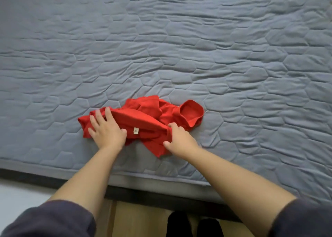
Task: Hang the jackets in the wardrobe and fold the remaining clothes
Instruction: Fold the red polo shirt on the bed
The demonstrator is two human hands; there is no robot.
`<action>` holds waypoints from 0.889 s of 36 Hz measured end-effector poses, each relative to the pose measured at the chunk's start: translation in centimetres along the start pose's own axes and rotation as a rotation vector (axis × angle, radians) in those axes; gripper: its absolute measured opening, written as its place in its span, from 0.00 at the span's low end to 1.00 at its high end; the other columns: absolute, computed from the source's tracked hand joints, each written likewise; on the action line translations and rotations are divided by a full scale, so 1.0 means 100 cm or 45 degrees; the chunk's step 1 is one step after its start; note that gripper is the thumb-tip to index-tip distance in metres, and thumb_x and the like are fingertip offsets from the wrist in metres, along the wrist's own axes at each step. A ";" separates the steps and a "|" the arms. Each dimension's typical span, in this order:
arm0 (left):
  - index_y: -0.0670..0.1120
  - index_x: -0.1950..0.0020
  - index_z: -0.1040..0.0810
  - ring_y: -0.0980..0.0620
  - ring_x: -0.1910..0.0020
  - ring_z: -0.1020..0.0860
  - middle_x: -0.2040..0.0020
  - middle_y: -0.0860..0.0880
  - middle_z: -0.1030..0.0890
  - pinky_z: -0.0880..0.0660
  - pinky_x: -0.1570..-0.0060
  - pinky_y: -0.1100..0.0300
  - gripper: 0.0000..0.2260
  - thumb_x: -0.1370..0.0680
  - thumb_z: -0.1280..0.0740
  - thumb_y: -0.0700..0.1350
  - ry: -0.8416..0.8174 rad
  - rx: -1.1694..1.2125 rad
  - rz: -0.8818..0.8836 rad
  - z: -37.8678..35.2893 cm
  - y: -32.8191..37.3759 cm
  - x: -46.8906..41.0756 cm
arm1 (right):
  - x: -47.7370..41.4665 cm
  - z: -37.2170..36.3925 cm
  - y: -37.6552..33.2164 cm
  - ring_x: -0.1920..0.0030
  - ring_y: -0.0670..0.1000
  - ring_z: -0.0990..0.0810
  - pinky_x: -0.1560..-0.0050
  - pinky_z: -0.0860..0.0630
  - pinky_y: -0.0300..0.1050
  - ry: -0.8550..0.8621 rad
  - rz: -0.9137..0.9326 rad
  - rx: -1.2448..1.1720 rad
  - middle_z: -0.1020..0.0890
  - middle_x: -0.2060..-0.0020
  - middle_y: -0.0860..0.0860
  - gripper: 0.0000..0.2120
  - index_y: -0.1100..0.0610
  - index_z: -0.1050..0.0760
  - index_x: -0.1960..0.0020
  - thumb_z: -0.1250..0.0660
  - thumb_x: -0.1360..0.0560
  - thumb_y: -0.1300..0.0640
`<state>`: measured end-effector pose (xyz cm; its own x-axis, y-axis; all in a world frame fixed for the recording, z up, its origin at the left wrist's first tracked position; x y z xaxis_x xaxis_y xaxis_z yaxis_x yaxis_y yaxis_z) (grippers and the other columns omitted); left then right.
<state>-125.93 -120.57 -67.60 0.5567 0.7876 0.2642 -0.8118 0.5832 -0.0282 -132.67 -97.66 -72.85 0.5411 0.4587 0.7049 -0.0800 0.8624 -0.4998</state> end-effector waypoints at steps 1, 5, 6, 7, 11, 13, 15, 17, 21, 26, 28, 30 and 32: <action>0.46 0.26 0.41 0.38 0.29 0.38 0.28 0.40 0.37 0.37 0.35 0.41 0.37 0.30 0.26 0.45 -0.029 -0.026 0.009 -0.004 -0.004 -0.006 | -0.004 -0.007 0.001 0.37 0.60 0.27 0.40 0.28 0.53 0.005 -0.039 0.022 0.29 0.37 0.58 0.27 0.53 0.40 0.30 0.34 0.26 0.50; 0.46 0.45 0.28 0.38 0.45 0.23 0.47 0.39 0.21 0.28 0.50 0.49 0.13 0.27 0.31 0.45 -0.217 0.148 0.056 -0.025 -0.019 -0.017 | -0.013 -0.014 0.013 0.39 0.59 0.24 0.44 0.30 0.50 0.124 -0.201 0.179 0.25 0.39 0.57 0.17 0.56 0.34 0.37 0.38 0.24 0.51; 0.46 0.52 0.28 0.39 0.49 0.22 0.52 0.40 0.20 0.28 0.52 0.51 0.08 0.28 0.32 0.44 -0.227 0.248 0.030 -0.026 -0.018 -0.016 | -0.013 -0.013 0.018 0.39 0.59 0.25 0.42 0.31 0.51 0.146 -0.245 0.203 0.25 0.39 0.57 0.18 0.56 0.33 0.37 0.38 0.24 0.50; 0.46 0.57 0.28 0.40 0.52 0.22 0.57 0.42 0.21 0.29 0.55 0.53 0.05 0.28 0.32 0.43 -0.219 0.333 -0.036 -0.024 -0.014 -0.013 | -0.013 -0.013 0.022 0.38 0.59 0.25 0.41 0.32 0.51 0.160 -0.288 0.214 0.25 0.38 0.56 0.18 0.56 0.33 0.37 0.38 0.24 0.49; 0.48 0.65 0.33 0.44 0.62 0.27 0.67 0.50 0.26 0.35 0.61 0.56 0.08 0.27 0.36 0.41 -0.100 0.581 -0.167 -0.002 -0.006 0.003 | -0.007 -0.003 0.036 0.39 0.60 0.24 0.42 0.29 0.50 0.238 -0.403 0.186 0.24 0.39 0.57 0.16 0.57 0.32 0.39 0.37 0.25 0.56; 0.49 0.63 0.33 0.43 0.62 0.27 0.67 0.50 0.26 0.34 0.60 0.55 0.07 0.27 0.37 0.41 -0.029 0.677 -0.107 0.013 -0.016 0.009 | -0.001 0.007 0.038 0.40 0.61 0.24 0.45 0.27 0.51 0.271 -0.422 0.154 0.25 0.40 0.58 0.17 0.58 0.33 0.39 0.37 0.26 0.59; 0.50 0.58 0.32 0.42 0.59 0.26 0.63 0.48 0.23 0.31 0.59 0.53 0.05 0.27 0.38 0.41 0.032 0.693 -0.098 0.031 -0.024 0.016 | 0.006 0.020 0.034 0.40 0.62 0.24 0.45 0.27 0.52 0.298 -0.403 0.170 0.26 0.39 0.59 0.18 0.59 0.34 0.38 0.37 0.26 0.61; 0.52 0.54 0.29 0.40 0.56 0.24 0.57 0.45 0.20 0.30 0.56 0.52 0.05 0.28 0.39 0.43 0.049 0.676 -0.108 0.051 -0.028 0.024 | 0.018 0.038 0.024 0.41 0.63 0.24 0.46 0.27 0.52 0.336 -0.358 0.198 0.26 0.40 0.59 0.17 0.59 0.35 0.38 0.37 0.26 0.61; 0.48 0.50 0.22 0.36 0.53 0.23 0.54 0.38 0.18 0.27 0.56 0.50 0.20 0.37 0.46 0.45 0.035 0.656 -0.167 0.103 -0.021 0.039 | 0.055 0.087 -0.010 0.44 0.65 0.23 0.49 0.27 0.54 0.457 -0.179 0.203 0.25 0.43 0.62 0.14 0.59 0.34 0.41 0.40 0.27 0.64; 0.44 0.57 0.25 0.36 0.58 0.24 0.61 0.37 0.21 0.27 0.59 0.46 0.14 0.35 0.46 0.46 0.063 0.706 -0.267 0.189 -0.006 0.060 | 0.119 0.158 -0.041 0.47 0.65 0.22 0.50 0.27 0.53 0.535 -0.023 0.221 0.20 0.49 0.64 0.13 0.59 0.26 0.47 0.43 0.28 0.64; 0.44 0.57 0.24 0.39 0.60 0.24 0.63 0.39 0.20 0.26 0.58 0.45 0.13 0.33 0.44 0.47 -0.007 0.877 -0.310 0.220 0.003 0.074 | 0.148 0.185 -0.042 0.47 0.65 0.23 0.50 0.26 0.53 0.533 -0.054 0.188 0.20 0.49 0.66 0.12 0.60 0.25 0.49 0.43 0.28 0.62; 0.44 0.60 0.24 0.45 0.66 0.27 0.67 0.44 0.22 0.28 0.62 0.51 0.11 0.33 0.40 0.50 -0.072 0.997 -0.306 0.250 0.009 0.091 | 0.179 0.209 -0.038 0.50 0.63 0.21 0.50 0.25 0.52 0.503 -0.124 0.112 0.19 0.51 0.65 0.11 0.59 0.24 0.53 0.44 0.26 0.58; 0.45 0.64 0.26 0.48 0.69 0.30 0.70 0.47 0.25 0.30 0.65 0.55 0.10 0.34 0.38 0.52 -0.147 1.039 -0.285 0.276 0.015 0.104 | 0.210 0.230 -0.034 0.64 0.56 0.18 0.59 0.24 0.48 0.443 -0.165 -0.050 0.19 0.66 0.61 0.12 0.58 0.26 0.63 0.44 0.26 0.57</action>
<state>-126.16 -116.98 -38.32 0.7333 0.6202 0.2785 -0.5824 0.3617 0.7280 -140.27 -86.07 -44.75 0.7972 0.2401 0.5539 0.0366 0.8966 -0.4413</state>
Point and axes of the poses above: each hand's wrist, its own x-axis away from the middle knuckle, its own z-axis out of the back of the hand, y = z × x, the point moved 10 cm from there along -x, towards the middle knuckle
